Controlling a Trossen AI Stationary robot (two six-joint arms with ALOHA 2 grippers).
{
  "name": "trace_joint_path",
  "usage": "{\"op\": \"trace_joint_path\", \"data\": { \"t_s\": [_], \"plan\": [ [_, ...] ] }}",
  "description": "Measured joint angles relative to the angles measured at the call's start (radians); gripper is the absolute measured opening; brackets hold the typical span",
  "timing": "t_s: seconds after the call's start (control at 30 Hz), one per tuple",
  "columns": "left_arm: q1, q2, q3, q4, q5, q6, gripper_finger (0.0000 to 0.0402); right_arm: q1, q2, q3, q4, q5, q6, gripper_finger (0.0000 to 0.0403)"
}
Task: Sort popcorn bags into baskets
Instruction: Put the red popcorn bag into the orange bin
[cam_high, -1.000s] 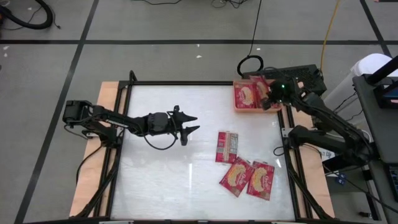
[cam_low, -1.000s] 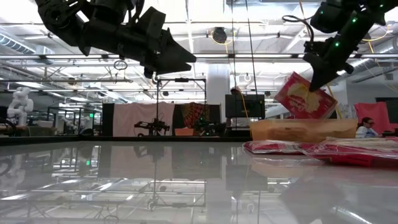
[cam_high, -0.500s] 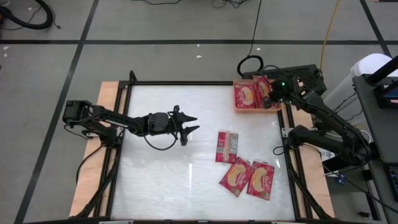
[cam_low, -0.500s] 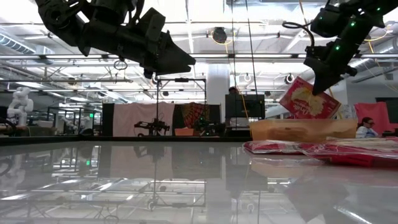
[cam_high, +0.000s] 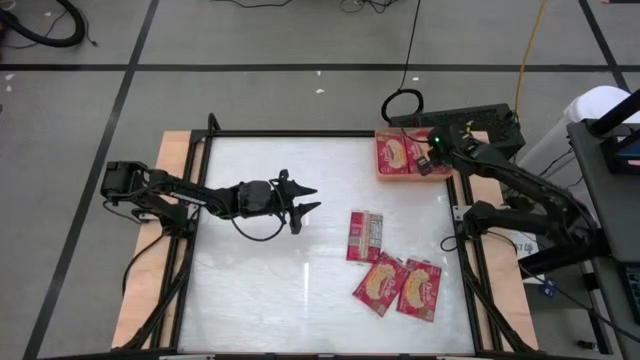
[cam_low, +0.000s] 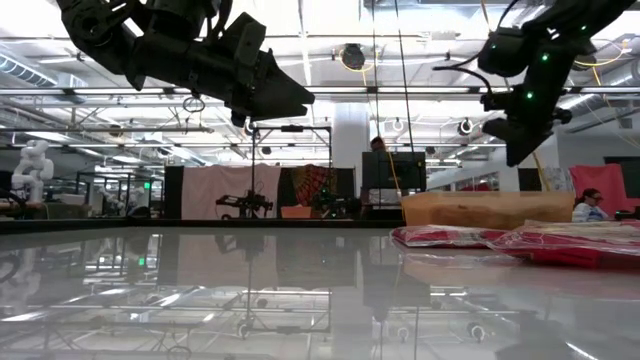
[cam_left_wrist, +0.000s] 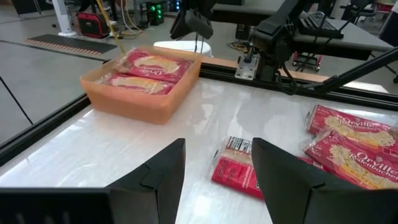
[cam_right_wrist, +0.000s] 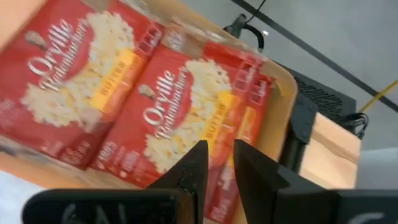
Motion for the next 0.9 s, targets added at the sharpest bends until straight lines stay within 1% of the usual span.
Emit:
{"op": "trace_joint_path", "data": {
  "t_s": [0.1,0.23,0.3,0.43,0.47,0.67,0.8,0.9],
  "plan": [
    [0.001,0.000,0.000,0.000,0.000,0.000,0.0186,0.023,0.026,0.000,0.049,-0.022,0.057,0.0070],
    [0.010,0.000,0.000,0.001,0.000,0.000,0.0186,0.046,0.089,0.000,0.110,-0.166,0.164,0.0071],
    [0.011,0.000,0.000,0.001,0.000,-0.002,0.0186,0.061,0.131,0.000,0.123,-0.186,0.166,0.0071],
    [0.011,0.000,0.000,0.000,0.000,-0.002,0.0186,0.056,0.217,0.000,0.123,-0.116,0.147,0.0067],
    [0.010,0.000,0.000,-0.001,0.000,-0.002,0.0186,0.048,0.236,0.000,0.121,-0.113,0.140,0.0065],
    [0.011,0.000,0.000,-0.010,0.000,-0.002,0.0186,-0.001,0.338,0.000,0.107,-0.038,0.118,0.0042],
    [0.011,0.000,0.000,-0.014,0.000,-0.002,0.0186,-0.030,0.371,0.001,0.094,-0.022,0.118,0.0028],
    [0.011,0.000,0.000,-0.017,0.000,0.000,0.0187,-0.030,0.376,0.001,0.092,-0.010,0.118,0.0019]
  ]
}}
